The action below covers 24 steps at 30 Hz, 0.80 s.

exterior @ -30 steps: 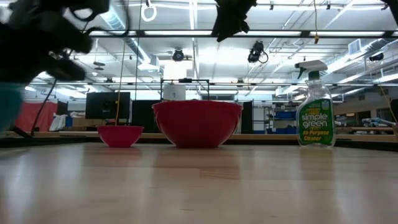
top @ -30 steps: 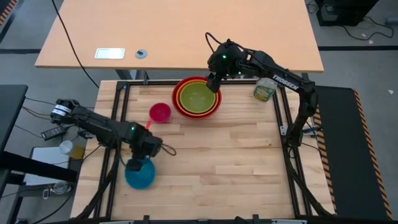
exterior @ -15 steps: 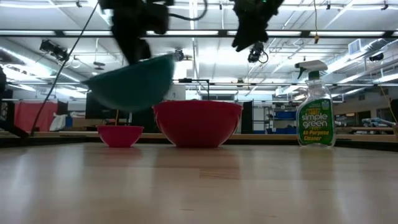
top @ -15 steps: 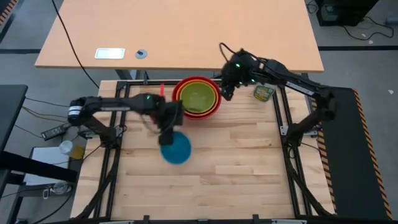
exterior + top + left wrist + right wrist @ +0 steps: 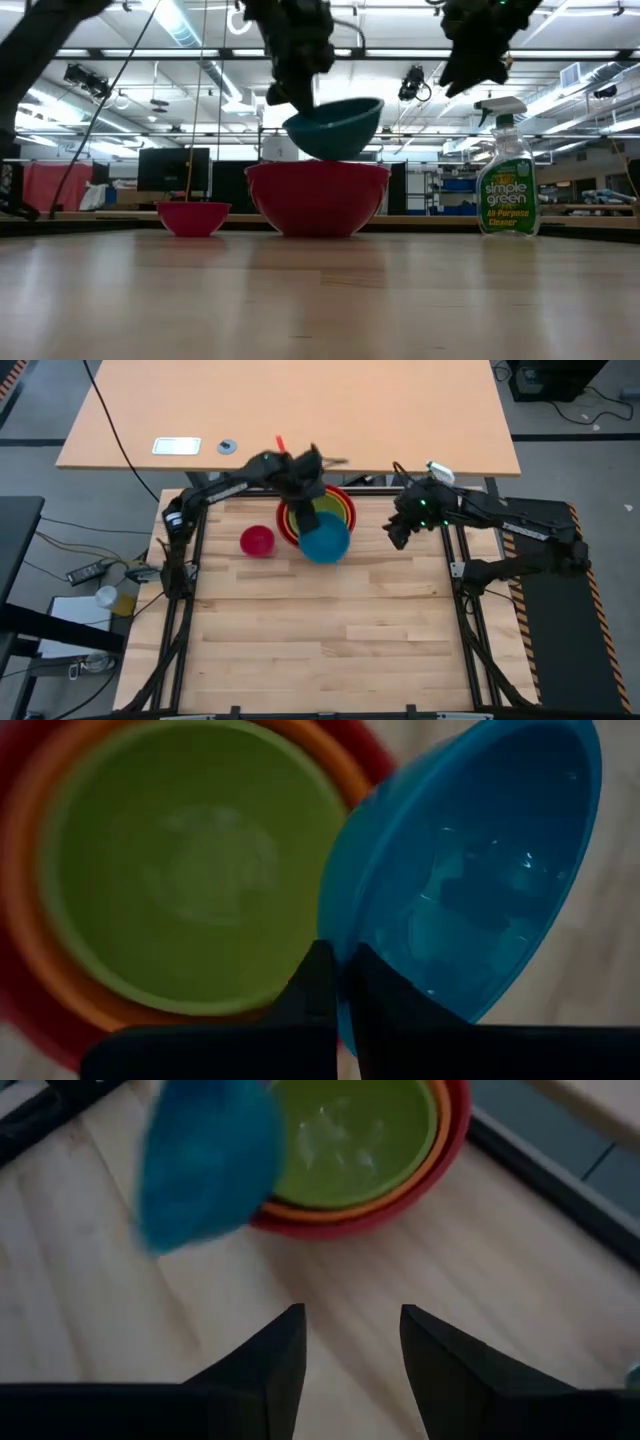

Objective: Nest bowls inside each other
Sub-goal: Stack the blue bowl on top of the green bowl

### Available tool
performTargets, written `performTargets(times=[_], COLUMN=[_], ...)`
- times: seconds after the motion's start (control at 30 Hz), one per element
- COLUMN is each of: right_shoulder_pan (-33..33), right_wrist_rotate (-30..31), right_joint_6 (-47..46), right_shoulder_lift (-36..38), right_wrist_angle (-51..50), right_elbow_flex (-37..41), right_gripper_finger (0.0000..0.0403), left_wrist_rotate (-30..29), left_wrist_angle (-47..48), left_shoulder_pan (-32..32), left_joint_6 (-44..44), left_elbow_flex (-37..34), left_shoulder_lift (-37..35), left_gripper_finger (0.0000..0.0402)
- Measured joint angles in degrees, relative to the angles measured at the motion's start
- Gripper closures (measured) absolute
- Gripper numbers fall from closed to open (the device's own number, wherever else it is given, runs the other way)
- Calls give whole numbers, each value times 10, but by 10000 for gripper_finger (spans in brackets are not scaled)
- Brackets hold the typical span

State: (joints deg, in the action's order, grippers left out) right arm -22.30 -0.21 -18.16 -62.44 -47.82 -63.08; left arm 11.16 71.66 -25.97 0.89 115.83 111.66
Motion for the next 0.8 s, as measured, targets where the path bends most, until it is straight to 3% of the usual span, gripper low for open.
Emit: performTargets(times=[0.13,0.37,0.63,0.8], right_shoulder_pan=[25,71,108,123], right_wrist_rotate=[0,8,31,47], right_joint_6=[-48,-112,-140,-153], right_shoulder_lift=[33,51,37,35], right_wrist_angle=[15,77,99,102], right_elbow_flex=[46,98,110,110], right_gripper_finger=[233,233,233,233], left_wrist_rotate=[-1,-4,-6,-23], left_wrist_angle=[2,5,2,-7], left_shoulder_pan=[-53,-119,-126,-114], left_joint_6=[-19,-39,-43,-42], left_elbow_flex=[38,38,38,38], left_shoulder_lift=[41,93,138,144], left_gripper_finger=[395,389,376,342])
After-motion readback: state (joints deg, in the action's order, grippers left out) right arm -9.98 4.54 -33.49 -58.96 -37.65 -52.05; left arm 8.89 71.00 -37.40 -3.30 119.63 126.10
